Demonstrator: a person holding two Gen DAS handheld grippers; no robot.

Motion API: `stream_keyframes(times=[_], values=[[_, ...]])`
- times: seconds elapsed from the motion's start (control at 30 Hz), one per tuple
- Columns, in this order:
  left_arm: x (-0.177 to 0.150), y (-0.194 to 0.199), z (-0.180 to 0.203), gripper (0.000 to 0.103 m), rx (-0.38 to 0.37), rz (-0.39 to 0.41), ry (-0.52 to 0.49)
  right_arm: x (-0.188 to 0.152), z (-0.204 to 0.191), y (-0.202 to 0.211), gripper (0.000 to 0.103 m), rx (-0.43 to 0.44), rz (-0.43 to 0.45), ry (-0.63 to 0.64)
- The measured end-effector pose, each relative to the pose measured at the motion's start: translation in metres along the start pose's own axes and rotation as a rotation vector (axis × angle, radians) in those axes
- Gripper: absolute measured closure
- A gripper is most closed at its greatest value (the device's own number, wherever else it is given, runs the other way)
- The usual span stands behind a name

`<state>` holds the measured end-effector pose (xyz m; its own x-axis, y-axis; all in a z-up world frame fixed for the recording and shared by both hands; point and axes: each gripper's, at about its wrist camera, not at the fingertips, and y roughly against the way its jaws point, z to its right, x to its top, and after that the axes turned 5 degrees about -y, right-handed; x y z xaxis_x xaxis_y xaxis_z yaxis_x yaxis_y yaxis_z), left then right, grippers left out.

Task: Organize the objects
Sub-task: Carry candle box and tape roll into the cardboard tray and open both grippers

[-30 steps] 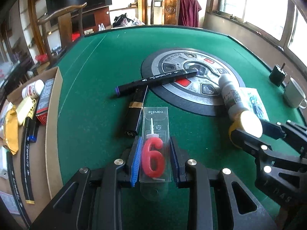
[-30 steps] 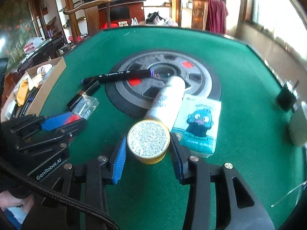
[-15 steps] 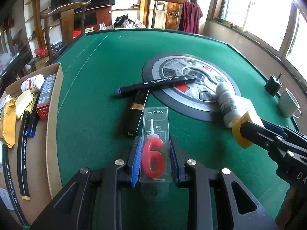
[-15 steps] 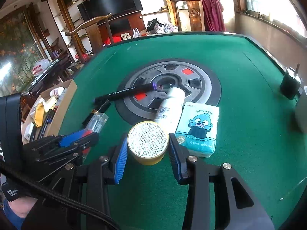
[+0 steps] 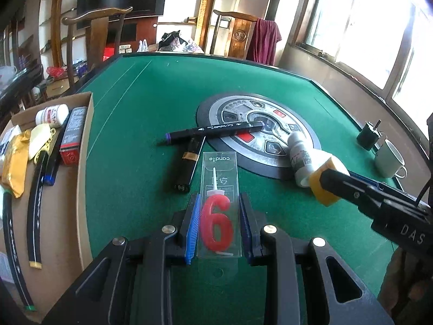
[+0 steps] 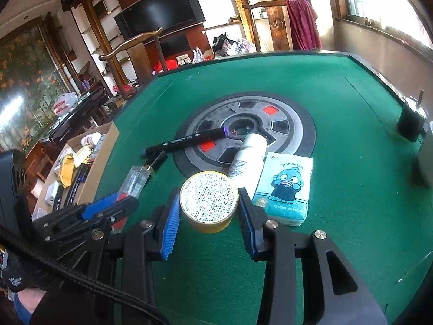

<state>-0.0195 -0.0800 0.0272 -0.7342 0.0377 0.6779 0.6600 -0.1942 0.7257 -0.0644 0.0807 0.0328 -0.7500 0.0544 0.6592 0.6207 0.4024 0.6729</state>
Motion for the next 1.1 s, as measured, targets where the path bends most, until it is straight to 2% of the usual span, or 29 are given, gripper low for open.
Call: stream_keyframes(times=[0.4, 0.53, 0.73, 1.1], values=[[-0.013, 0.035, -0.011, 0.080, 0.000, 0.037, 0.049, -0.009, -0.018, 0.003, 0.065, 0.041, 0.026, 0.048], [-0.013, 0.055, -0.020, 0.080, 0.009, 0.074, 0.064, -0.013, -0.028, 0.007, 0.065, 0.064, 0.035, 0.051], [-0.017, 0.082, -0.042, 0.079, 0.028, 0.118, 0.096, -0.023, -0.054, 0.014, 0.065, 0.084, 0.042, 0.090], [-0.032, 0.105, -0.105, 0.079, 0.078, 0.160, 0.210, -0.028, -0.123, 0.011, 0.065, 0.199, -0.010, 0.159]])
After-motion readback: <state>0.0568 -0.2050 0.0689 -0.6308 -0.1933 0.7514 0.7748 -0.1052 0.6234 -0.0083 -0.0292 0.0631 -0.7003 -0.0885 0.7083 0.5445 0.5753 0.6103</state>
